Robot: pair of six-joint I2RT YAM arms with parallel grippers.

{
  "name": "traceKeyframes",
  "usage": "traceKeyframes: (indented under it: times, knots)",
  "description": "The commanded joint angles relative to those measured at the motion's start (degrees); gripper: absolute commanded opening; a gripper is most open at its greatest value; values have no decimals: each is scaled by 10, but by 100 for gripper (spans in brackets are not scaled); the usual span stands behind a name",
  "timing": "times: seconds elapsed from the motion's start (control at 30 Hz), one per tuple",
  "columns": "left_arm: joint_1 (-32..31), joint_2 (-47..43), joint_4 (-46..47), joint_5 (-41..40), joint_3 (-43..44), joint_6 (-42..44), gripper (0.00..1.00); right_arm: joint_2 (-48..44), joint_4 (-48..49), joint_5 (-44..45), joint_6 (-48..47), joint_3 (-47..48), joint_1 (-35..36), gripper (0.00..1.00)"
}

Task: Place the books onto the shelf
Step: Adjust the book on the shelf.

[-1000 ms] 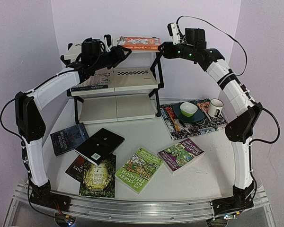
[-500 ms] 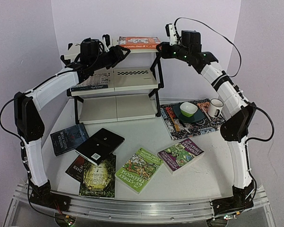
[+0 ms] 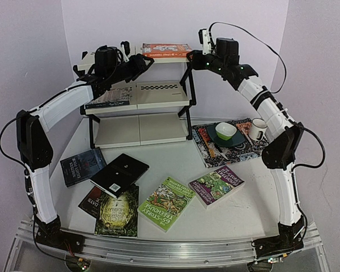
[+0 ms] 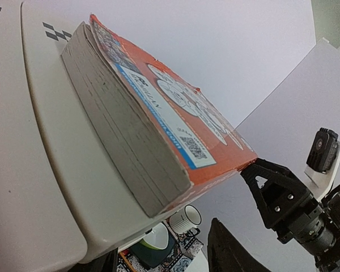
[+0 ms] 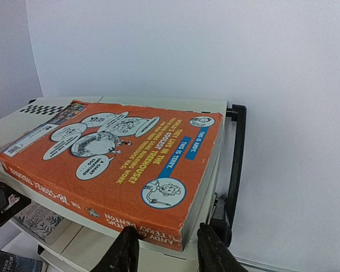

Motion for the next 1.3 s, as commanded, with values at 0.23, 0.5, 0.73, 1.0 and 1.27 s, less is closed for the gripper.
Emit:
traceKeyframes:
  times: [0.23, 0.5, 0.73, 1.0, 1.27]
  knots:
    - [12, -29, 43, -26, 0, -7, 56, 3, 58, 22, 0, 20, -1, 41]
    - [13, -35, 45, -25, -7, -4, 56, 10, 65, 26, -3, 20, -2, 36]
    - [13, -36, 47, -24, -11, -3, 56, 12, 68, 28, -3, 20, -2, 36]
    - [13, -46, 48, -26, -20, 4, 55, 7, 71, 20, -4, 14, -1, 45]
    - [13, -95, 49, -32, -70, 15, 56, -78, 85, 4, -8, -91, -2, 63]
